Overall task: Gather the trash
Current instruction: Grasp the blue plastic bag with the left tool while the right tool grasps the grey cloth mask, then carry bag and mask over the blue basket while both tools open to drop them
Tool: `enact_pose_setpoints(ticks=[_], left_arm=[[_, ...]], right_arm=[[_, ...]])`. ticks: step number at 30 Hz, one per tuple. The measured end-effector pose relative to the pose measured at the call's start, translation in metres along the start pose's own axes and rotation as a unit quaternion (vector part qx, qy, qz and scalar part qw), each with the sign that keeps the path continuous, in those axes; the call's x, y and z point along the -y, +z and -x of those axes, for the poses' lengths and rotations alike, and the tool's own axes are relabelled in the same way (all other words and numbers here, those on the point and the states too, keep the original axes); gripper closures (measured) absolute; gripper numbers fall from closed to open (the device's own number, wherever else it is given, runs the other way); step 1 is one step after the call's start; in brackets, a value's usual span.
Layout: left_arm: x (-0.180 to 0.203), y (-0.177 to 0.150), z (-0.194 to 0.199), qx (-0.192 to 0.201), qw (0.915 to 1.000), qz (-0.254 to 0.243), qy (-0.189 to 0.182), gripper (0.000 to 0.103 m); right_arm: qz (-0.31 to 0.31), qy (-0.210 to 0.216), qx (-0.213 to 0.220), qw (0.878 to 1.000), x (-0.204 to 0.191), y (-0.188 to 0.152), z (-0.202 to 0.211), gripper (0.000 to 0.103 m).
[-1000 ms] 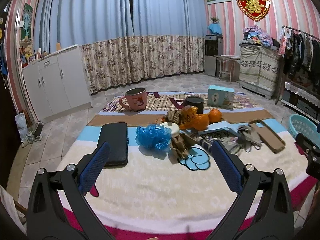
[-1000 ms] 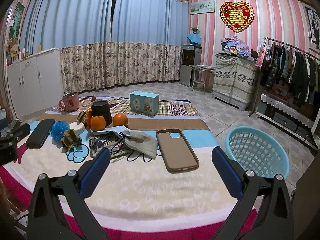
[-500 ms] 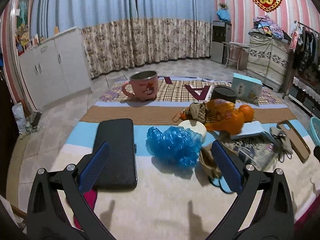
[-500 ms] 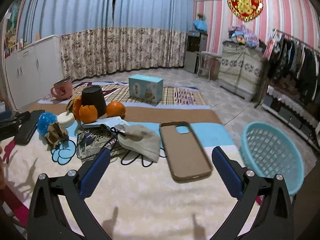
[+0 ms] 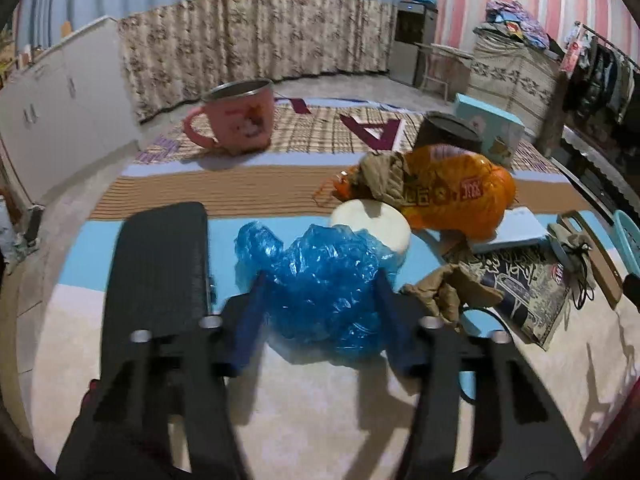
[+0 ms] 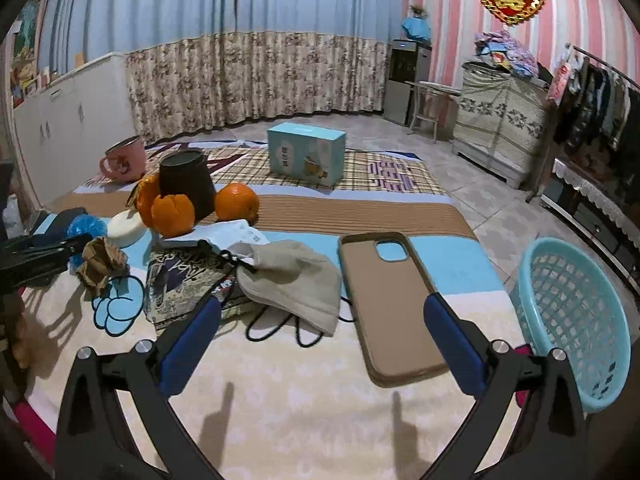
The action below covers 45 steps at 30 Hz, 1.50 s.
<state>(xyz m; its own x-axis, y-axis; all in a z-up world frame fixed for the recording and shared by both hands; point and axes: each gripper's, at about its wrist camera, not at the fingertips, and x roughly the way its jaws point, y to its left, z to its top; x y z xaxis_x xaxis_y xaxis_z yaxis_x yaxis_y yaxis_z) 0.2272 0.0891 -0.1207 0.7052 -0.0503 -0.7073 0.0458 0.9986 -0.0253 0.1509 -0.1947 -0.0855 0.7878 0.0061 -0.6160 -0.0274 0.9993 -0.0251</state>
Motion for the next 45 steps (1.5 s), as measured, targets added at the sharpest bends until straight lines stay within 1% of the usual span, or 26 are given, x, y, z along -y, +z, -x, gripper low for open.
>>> enact_pose_setpoints(ticks=[1,3,4,9,13,17,20,22,23,24,25,27,28,29,31,32,33,34,41,45], left_arm=[[0.0,0.0,0.001,0.003,1.0,-0.001,0.0,0.06],[0.001,0.0,0.005,0.008,0.9999,-0.006,0.003,0.069],[0.0,0.0,0.009,0.01,0.9999,-0.006,0.005,0.07],[-0.008,-0.002,0.036,0.032,0.9992,0.002,0.024,0.071],[-0.011,-0.002,0.05,0.041,0.9987,0.005,0.03,0.071],[-0.008,-0.005,0.062,0.049,0.9982,-0.004,0.035,0.071],[-0.011,-0.008,0.067,0.051,0.9983,0.005,0.027,0.071],[-0.012,-0.007,0.07,0.054,0.9981,0.007,0.028,0.071],[-0.012,-0.007,0.072,0.056,0.998,0.007,0.029,0.071],[-0.011,-0.007,0.074,0.059,0.9977,0.006,0.032,0.071],[-0.011,-0.006,0.075,0.061,0.9976,0.005,0.032,0.071],[-0.011,-0.006,0.078,0.065,0.9973,0.004,0.034,0.071],[-0.011,-0.006,0.079,0.066,0.9972,0.004,0.034,0.071],[-0.011,-0.005,0.08,0.066,0.9972,0.004,0.034,0.071],[-0.01,-0.005,0.079,0.066,0.9972,0.004,0.034,0.071],[-0.01,-0.005,0.08,0.066,0.9973,0.004,0.034,0.071],[-0.011,-0.005,0.079,0.066,0.9972,0.004,0.034,0.071],[-0.01,-0.006,0.08,0.065,0.9973,0.005,0.034,0.071],[-0.006,-0.004,0.085,0.069,0.997,0.003,0.036,0.071],[-0.002,-0.003,0.089,0.07,0.9969,0.001,0.036,0.071]], right_arm=[[0.001,0.003,-0.001,1.0,-0.001,0.0,-0.001,0.004],[0.005,0.006,-0.004,1.0,-0.001,0.001,-0.002,0.004],[0.007,0.006,-0.005,1.0,-0.002,0.002,-0.002,0.004],[0.029,0.004,-0.006,1.0,-0.014,0.009,-0.01,0.004],[0.05,-0.003,-0.015,0.999,-0.026,0.015,-0.022,0.004],[0.065,-0.009,-0.035,0.997,-0.035,0.018,-0.039,0.004],[0.072,-0.005,-0.056,0.996,-0.037,0.016,-0.052,0.006],[0.076,0.0,-0.066,0.995,-0.037,0.014,-0.058,0.017],[0.076,0.007,-0.073,0.994,-0.036,0.013,-0.061,0.028],[0.075,0.011,-0.077,0.994,-0.035,0.013,-0.062,0.034],[0.075,0.019,-0.083,0.994,-0.034,0.012,-0.064,0.037],[0.082,0.023,-0.085,0.993,-0.035,0.012,-0.064,0.051],[0.086,0.022,-0.084,0.993,-0.034,0.012,-0.063,0.055],[0.088,0.022,-0.082,0.993,-0.033,0.012,-0.061,0.064],[0.085,0.025,-0.083,0.993,-0.028,0.014,-0.06,0.067],[0.083,0.025,-0.084,0.993,-0.025,0.015,-0.059,0.073],[0.082,0.024,-0.084,0.993,-0.021,0.016,-0.059,0.075],[0.081,0.023,-0.084,0.993,-0.018,0.017,-0.058,0.076],[0.065,0.018,-0.068,0.995,0.002,0.025,-0.048,0.088],[0.054,0.018,-0.058,0.997,0.014,0.03,-0.042,0.091]])
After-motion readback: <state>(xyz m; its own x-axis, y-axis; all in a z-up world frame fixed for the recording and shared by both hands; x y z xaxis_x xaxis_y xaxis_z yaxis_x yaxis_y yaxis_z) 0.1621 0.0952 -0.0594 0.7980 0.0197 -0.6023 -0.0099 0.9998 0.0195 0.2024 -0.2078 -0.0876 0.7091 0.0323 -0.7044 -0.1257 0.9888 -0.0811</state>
